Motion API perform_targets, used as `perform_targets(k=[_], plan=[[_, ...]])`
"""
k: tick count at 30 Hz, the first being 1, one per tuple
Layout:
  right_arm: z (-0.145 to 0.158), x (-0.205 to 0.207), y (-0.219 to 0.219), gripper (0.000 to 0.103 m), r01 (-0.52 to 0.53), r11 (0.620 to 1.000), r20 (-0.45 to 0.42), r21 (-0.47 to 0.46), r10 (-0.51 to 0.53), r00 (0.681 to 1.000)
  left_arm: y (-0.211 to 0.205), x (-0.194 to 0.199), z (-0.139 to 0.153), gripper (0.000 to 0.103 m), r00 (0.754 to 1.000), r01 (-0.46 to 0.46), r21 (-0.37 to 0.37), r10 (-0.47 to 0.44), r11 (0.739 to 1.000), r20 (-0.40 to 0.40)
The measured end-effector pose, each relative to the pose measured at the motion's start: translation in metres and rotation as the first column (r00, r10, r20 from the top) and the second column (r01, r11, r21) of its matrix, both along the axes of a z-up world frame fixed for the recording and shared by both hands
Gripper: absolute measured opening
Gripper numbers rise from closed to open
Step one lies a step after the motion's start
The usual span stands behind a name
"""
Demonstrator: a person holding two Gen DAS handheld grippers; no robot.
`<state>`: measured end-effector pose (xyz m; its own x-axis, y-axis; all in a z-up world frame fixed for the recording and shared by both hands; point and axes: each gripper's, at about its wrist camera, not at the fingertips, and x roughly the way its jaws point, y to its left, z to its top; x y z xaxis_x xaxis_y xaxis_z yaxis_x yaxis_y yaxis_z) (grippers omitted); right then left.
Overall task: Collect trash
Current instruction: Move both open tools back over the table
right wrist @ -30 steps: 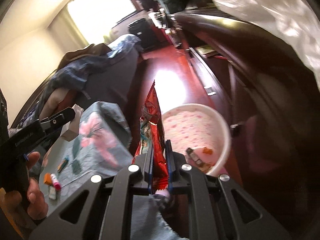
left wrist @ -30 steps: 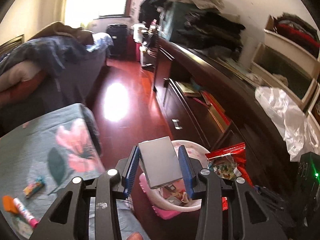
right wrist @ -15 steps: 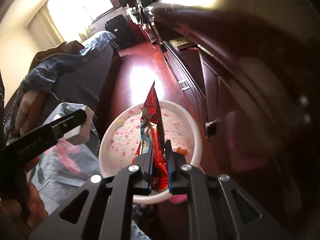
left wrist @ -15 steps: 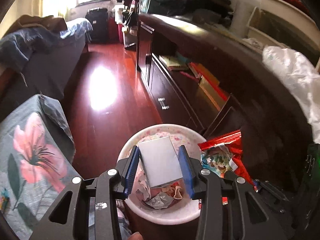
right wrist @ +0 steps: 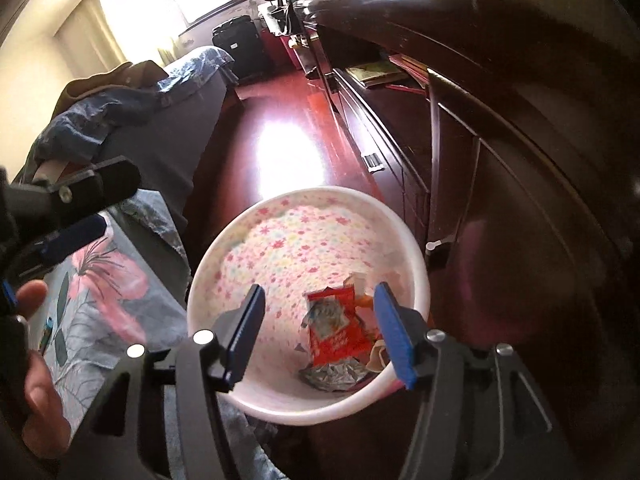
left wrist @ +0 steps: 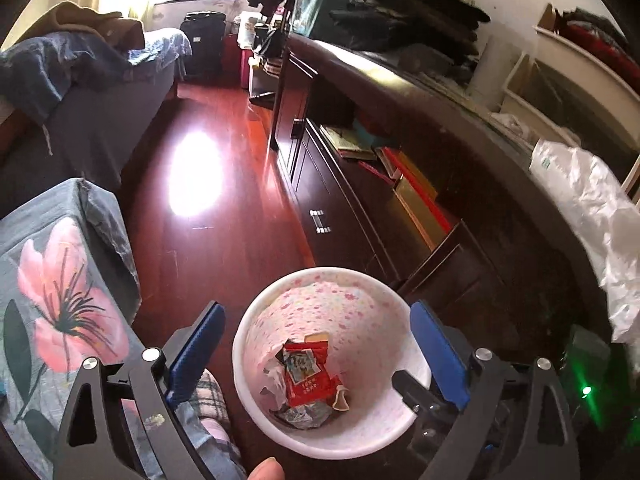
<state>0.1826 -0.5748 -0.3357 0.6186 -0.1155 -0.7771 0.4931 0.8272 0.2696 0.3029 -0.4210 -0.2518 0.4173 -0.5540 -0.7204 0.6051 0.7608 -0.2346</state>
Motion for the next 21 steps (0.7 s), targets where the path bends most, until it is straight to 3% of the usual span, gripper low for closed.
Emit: perform_targets(k=[6,14,17,21], plan=[[0.013,-0.006,0.022,0.061,-0.030,0.999,-0.006,-0.021,0.030,1.000,0.025,-0.011,0.024,0.098,0.998,-0.044,-0.012,0.045,0.999,0.045],[0.043,-0.009,0.064,0.073,-0.092,0.994,0.015,-0.058,0.094,0.995,0.078,-0.025,0.050,0.099,0.978,-0.166,0.001,0.165,0.986,0.127],[0.052,-0.009,0.082,0.074,-0.128,0.990,0.022,-0.065,0.129,0.991,0.104,-0.027,0.055,0.099,0.964,-0.227,0.012,0.223,0.974,0.146],[0.062,-0.004,0.112,0.074,-0.199,0.978,0.035,-0.061,0.201,0.979,0.151,-0.030,0.054,0.099,0.927,-0.341,0.045,0.329,0.939,0.179]])
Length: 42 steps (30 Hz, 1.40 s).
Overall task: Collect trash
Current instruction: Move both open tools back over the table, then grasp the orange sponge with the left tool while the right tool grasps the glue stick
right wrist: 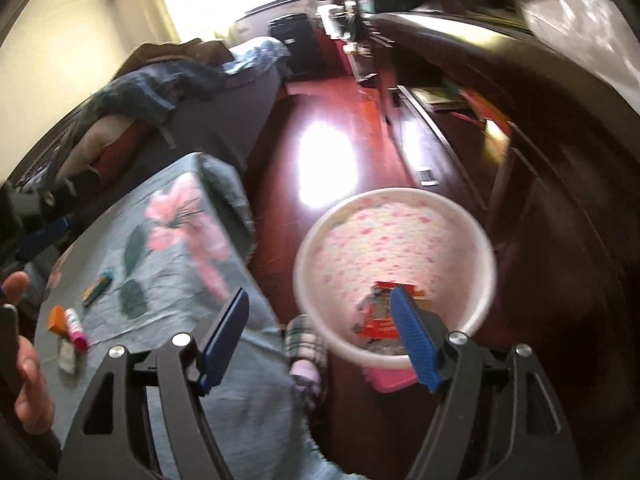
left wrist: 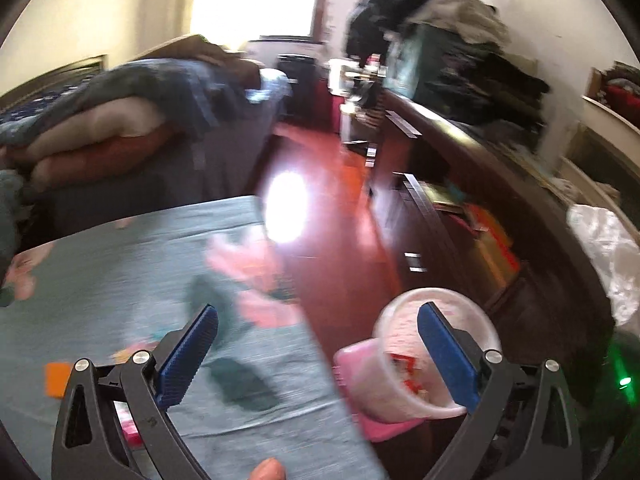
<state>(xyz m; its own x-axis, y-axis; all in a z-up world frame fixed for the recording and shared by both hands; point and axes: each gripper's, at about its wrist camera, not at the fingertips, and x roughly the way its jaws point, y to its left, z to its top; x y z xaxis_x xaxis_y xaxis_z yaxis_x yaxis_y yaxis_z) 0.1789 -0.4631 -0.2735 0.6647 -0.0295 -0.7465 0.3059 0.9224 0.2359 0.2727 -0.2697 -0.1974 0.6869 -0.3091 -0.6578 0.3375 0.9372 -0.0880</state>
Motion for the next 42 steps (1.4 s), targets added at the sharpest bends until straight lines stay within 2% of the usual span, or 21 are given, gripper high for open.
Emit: perform_targets(k=[4,8,11,15,21,24,25,26,28,29,30,35,42], plan=[[0.008,0.009,0.037,0.075,-0.088,0.996,0.009,-0.003,0.088,0.996,0.047,0.002,-0.009,0.099,0.994,-0.106,0.026,0.107,0.994,-0.017],[0.014,0.019,0.074,0.075,-0.175,0.985,0.015,-0.002,0.175,0.985,0.099,0.008,-0.020,0.099,0.975,-0.215,0.036,0.217,0.976,-0.052],[0.016,0.024,0.098,0.075,-0.229,0.973,0.018,-0.006,0.229,0.973,0.139,0.014,-0.030,0.099,0.946,-0.317,0.045,0.320,0.947,-0.061],[0.020,0.030,0.125,0.075,-0.281,0.960,0.021,-0.010,0.281,0.960,0.173,0.021,-0.046,0.096,0.905,-0.413,0.074,0.418,0.908,-0.081],[0.021,0.039,0.159,0.075,-0.342,0.939,0.009,-0.028,0.342,0.940,0.204,0.033,-0.070,0.069,0.884,-0.432,0.066,0.437,0.899,-0.168],[0.020,0.044,0.177,0.075,-0.372,0.927,-0.003,-0.044,0.372,0.928,0.212,0.031,-0.076,0.067,0.882,-0.433,0.062,0.437,0.899,-0.173],[0.019,0.046,0.183,0.075,-0.382,0.923,-0.009,-0.050,0.383,0.924,0.211,0.031,-0.076,0.064,0.883,-0.433,0.062,0.437,0.899,-0.171],[0.017,0.048,0.188,0.075,-0.392,0.918,-0.014,-0.055,0.391,0.920,0.212,0.030,-0.077,0.059,0.884,-0.432,0.059,0.436,0.900,-0.169],[0.013,0.055,0.201,0.075,-0.414,0.908,-0.026,-0.060,0.413,0.910,0.216,0.031,-0.078,0.039,0.887,-0.425,0.039,0.425,0.904,-0.181],[0.011,0.059,0.209,0.075,-0.427,0.902,-0.031,-0.058,0.426,0.904,0.218,0.030,-0.078,0.035,0.891,-0.416,0.018,0.412,0.909,-0.188],[0.008,0.062,0.215,0.075,-0.438,0.897,-0.039,-0.058,0.436,0.899,0.222,0.029,-0.077,0.034,0.894,-0.414,-0.004,0.405,0.910,-0.192],[-0.002,0.078,0.247,0.075,-0.493,0.869,-0.055,-0.042,0.491,0.869,0.238,0.021,-0.064,0.034,0.891,-0.436,0.007,0.433,0.900,-0.138],[-0.013,0.099,0.279,0.074,-0.529,0.848,-0.076,-0.040,0.526,0.847,0.280,0.008,-0.047,0.034,0.867,-0.492,-0.039,0.485,0.870,-0.113]])
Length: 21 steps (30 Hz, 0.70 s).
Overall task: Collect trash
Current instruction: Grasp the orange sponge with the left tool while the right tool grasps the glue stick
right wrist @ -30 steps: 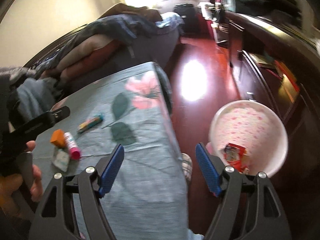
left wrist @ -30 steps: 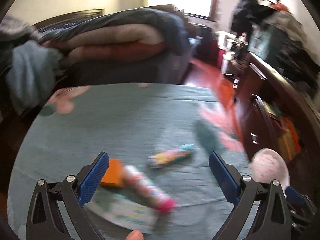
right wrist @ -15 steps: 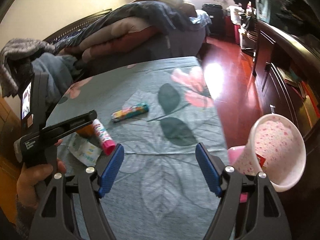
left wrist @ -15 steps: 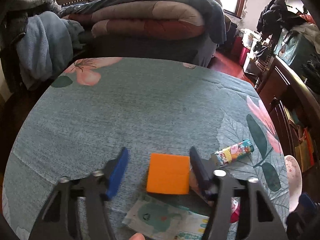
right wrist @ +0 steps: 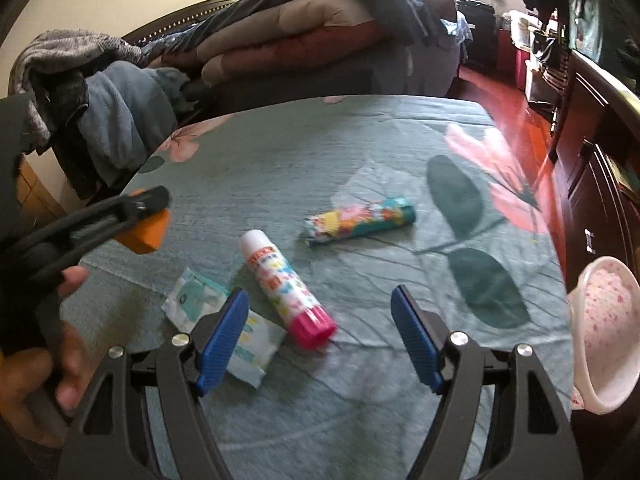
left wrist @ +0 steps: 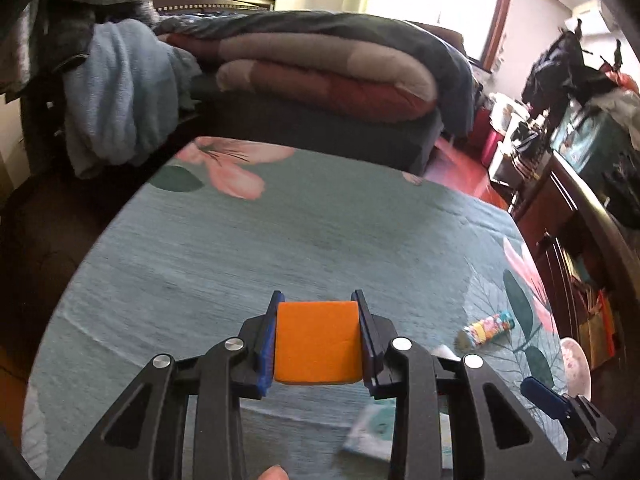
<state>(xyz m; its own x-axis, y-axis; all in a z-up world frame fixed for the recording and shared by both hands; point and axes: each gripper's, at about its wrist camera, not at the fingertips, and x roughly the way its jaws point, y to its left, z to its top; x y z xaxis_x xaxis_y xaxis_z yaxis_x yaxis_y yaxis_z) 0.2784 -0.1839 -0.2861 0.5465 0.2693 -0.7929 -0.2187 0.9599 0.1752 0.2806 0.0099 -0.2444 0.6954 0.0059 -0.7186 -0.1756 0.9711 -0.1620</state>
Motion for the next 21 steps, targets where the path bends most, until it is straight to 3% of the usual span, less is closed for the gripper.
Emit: perform_targets(k=[14,21], plan=[[-0.012,0.009,0.027,0.028,-0.039,0.998,-0.020,-0.051,0.038,0.999,0.029,-0.008,0.007,0.034,0.999,-0.029,-0.024,0.030,0.999,0.020],[-0.007,0.003,0.017,0.024,-0.026,1.000,-0.012,-0.017,0.026,1.000,0.035,-0.014,0.010,0.034,0.999,-0.046,-0.023,0.047,0.999,0.027]])
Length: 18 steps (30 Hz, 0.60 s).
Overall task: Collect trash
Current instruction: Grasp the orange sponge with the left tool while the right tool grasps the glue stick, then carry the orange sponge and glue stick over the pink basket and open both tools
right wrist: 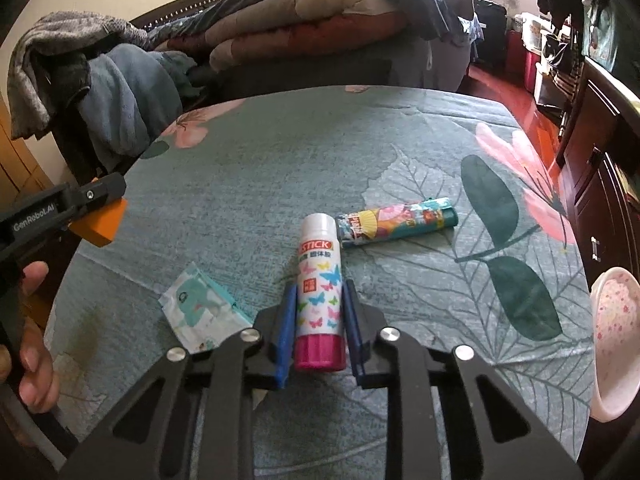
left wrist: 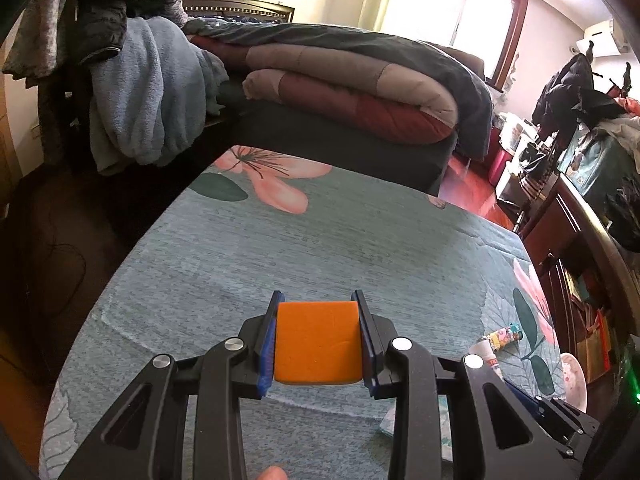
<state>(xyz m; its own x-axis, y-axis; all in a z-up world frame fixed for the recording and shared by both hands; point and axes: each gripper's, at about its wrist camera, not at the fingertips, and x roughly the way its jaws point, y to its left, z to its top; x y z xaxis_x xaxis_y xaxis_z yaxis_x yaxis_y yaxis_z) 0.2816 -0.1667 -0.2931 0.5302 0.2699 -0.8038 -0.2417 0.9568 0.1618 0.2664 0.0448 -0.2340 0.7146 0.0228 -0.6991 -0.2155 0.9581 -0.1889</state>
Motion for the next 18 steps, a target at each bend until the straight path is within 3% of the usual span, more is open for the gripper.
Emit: perform_targets(k=[9,18], plan=[[0.011,-0.015,-0.014,0.024,0.015,0.999,0.011,0.033,-0.015,1.000,0.008,-0.008,0.008,0.034,1.000,-0.027,0.001,0.027,1.000,0.008],[0.024,-0.035,-0.036,0.024,0.029,0.998,0.030,0.063,-0.031,0.999,-0.015,-0.019,0.026,0.034,0.999,0.012,0.017,-0.012,1.000,0.036]])
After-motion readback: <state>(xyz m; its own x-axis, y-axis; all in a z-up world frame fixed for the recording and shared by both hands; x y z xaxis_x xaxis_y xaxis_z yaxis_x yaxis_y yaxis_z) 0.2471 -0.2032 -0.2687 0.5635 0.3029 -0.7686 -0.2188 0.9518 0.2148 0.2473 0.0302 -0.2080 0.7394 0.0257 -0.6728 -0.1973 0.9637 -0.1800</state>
